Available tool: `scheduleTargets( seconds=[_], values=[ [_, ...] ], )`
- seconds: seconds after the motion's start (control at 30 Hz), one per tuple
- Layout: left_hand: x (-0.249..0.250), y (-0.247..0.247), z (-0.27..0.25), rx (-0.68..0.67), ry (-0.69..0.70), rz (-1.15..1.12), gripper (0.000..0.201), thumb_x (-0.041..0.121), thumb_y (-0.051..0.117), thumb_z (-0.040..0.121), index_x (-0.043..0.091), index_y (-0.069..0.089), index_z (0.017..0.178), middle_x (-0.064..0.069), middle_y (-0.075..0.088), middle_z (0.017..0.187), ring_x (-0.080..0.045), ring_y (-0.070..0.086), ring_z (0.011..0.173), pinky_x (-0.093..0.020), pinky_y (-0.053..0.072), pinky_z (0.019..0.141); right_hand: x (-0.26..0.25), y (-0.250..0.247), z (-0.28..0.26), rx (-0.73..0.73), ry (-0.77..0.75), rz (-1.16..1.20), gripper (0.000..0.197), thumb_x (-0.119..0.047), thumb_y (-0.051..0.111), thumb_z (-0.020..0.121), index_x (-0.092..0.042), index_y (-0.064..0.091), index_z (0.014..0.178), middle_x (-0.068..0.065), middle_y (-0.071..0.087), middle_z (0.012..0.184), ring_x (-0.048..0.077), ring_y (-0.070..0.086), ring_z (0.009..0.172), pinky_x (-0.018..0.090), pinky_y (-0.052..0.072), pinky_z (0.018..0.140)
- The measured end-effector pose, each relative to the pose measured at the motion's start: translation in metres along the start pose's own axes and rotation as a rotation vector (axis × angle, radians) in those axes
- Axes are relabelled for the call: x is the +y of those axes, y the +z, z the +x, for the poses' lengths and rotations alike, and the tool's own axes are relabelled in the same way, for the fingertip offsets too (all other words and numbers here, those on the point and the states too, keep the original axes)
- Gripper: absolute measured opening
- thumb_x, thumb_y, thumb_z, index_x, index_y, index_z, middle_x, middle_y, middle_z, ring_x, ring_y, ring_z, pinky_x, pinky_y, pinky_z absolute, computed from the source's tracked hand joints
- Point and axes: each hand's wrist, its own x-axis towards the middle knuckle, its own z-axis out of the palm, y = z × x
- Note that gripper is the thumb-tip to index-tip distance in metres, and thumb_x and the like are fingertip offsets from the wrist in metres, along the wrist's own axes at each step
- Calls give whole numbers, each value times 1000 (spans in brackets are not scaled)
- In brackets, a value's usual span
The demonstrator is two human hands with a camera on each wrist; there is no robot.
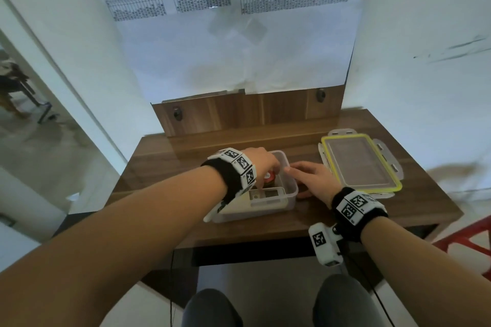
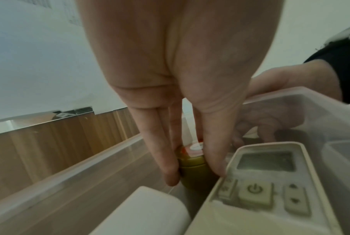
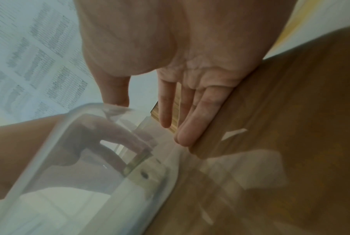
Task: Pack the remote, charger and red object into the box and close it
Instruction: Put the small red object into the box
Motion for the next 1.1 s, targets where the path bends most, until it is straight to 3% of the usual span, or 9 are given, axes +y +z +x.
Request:
scheduleTargets(
  seconds=[0.2, 0.43, 0.57, 0.67, 0.77, 0.87, 0.93, 1.0, 1.1],
  values=[
    [-7, 11, 4, 48, 24, -18, 40, 20, 65, 91, 35, 60, 128, -1, 64, 120, -20, 63, 98, -30, 49, 74, 0, 2, 1, 10, 7, 10, 22, -39, 66, 85, -28, 65, 104, 3, 68, 106, 18, 65, 99, 44, 59, 82],
    [-16, 14, -30, 158, -6, -202, 59, 14, 67, 88, 35, 50, 141, 3, 54, 142, -20, 53, 126, -34, 45, 99, -5, 2, -1, -11, 69, 0, 29, -39, 64, 86, -26, 64, 112, -1, 67, 106, 14, 64, 97, 42, 58, 84],
    [-31, 24, -76, 382, -21, -458, 44, 32, 64, 91, 35, 55, 134, 9, 57, 131, -9, 56, 112, -38, 47, 99, -19, -9, -7, -99, 106, 79, 30, -43, 58, 90, -18, 67, 104, 5, 69, 106, 21, 65, 98, 38, 55, 89],
    [-45, 51, -99, 713, -105, -642, 33, 34, 64, 92, 31, 63, 125, 12, 62, 119, -4, 57, 105, -34, 49, 96, -27, -35, -14, 29, -132, -219, 29, -39, 62, 89, -16, 72, 103, -3, 71, 92, 13, 65, 88, 19, 50, 73],
    [-54, 83, -104, 855, -290, -835, 40, 28, 67, 91, 26, 60, 130, 7, 61, 126, -7, 56, 111, -32, 47, 97, -23, -63, -14, 137, -245, -529, 28, -33, 70, 84, -13, 71, 104, -1, 70, 93, 15, 65, 88, 30, 51, 81],
    [-52, 109, -93, 859, -388, -1010, 55, 25, 67, 91, 24, 47, 142, 1, 50, 142, -16, 48, 130, -39, 41, 107, -7, -82, -13, 129, -139, -773, 50, -36, 76, 77, -11, 64, 120, 6, 67, 117, 20, 62, 108, 36, 48, 97],
    [-53, 118, -82, 834, -435, -1147, 64, 22, 65, 92, 25, 36, 150, -1, 39, 153, -20, 40, 137, -43, 36, 111, -3, -86, -21, 109, -41, -890, 68, -45, 78, 72, -16, 57, 130, 4, 59, 131, 20, 56, 118, 30, 42, 99],
    [-57, 125, -70, 801, -480, -1407, 69, 19, 63, 93, 30, 29, 153, -1, 36, 156, -23, 40, 139, -46, 34, 113, 1, -86, -27, 53, 45, -986, 74, -50, 78, 69, -18, 55, 131, 2, 58, 129, 19, 55, 112, 28, 41, 92],
    [-64, 129, -56, 734, -542, -1620, 69, 28, 63, 84, 40, 37, 147, 1, 44, 152, -25, 49, 131, -51, 37, 110, 5, -86, -33, 26, 64, -1071, 60, -43, 80, 70, -19, 61, 121, -1, 60, 117, 19, 56, 104, 27, 43, 85]
  ],
)
